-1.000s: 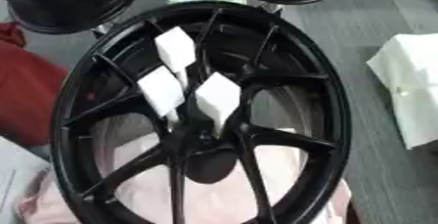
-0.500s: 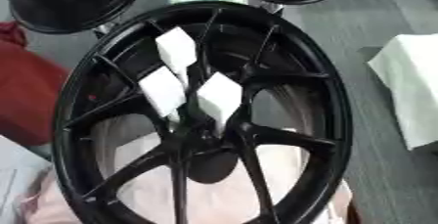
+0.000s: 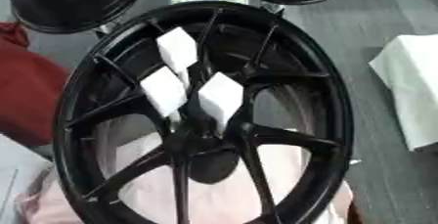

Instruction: Pull the pin out of the wheel hub.

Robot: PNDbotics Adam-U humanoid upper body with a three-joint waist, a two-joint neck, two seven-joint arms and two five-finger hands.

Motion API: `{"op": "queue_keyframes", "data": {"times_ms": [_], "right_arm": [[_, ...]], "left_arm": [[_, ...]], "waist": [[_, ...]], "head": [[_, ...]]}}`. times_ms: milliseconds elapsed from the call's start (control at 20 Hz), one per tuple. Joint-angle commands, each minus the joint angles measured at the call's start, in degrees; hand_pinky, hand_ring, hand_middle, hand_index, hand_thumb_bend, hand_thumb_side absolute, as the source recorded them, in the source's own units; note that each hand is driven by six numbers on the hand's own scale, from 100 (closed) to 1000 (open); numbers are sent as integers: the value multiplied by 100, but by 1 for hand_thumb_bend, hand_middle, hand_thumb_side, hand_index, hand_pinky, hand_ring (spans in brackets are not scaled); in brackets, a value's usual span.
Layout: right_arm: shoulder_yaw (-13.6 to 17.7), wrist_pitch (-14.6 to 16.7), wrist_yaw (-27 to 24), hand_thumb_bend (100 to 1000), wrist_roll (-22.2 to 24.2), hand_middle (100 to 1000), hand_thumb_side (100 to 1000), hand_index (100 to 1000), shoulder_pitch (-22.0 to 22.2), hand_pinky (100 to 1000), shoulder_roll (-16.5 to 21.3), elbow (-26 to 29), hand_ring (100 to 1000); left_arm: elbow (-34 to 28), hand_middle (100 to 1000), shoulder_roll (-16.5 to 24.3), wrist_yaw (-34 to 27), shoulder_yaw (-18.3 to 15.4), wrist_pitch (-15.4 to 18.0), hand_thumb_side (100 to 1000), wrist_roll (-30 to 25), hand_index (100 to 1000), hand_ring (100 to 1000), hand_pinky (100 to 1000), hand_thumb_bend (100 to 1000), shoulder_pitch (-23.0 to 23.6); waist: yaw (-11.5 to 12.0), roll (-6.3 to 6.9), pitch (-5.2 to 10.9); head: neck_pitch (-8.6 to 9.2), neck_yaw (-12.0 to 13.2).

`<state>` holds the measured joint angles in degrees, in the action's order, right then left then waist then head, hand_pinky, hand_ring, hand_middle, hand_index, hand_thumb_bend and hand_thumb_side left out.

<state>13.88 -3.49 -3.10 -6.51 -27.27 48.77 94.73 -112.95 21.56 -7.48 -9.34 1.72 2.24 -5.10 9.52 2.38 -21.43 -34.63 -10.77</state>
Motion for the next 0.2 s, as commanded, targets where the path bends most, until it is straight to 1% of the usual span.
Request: {"op": "queue_keyframes", "data": {"times_ms": [50, 100, 200], "right_arm": [[-36, -119, -48, 100, 57, 625, 516, 812, -385, 902, -487, 351, 858], [-31, -178, -35, 100, 36, 624, 531, 812, -504, 902, -716, 397, 855], [-18, -267, -1, 100, 27, 623, 525, 810, -673, 904, -1132, 485, 852]], "left_arm": [[-76, 571, 53, -43, -20, 5, 755, -25, 726, 660, 657, 100, -69], [-77, 571, 40, -57, -19, 5, 755, -24, 726, 660, 657, 100, -79], [-78, 571, 11, -77, -14, 4, 755, -23, 726, 660, 657, 100, -103]], "waist": [[18, 48, 252], [24, 56, 253], [37, 72, 250]], "head": [[24, -36], [25, -40], [31, -47]]}}
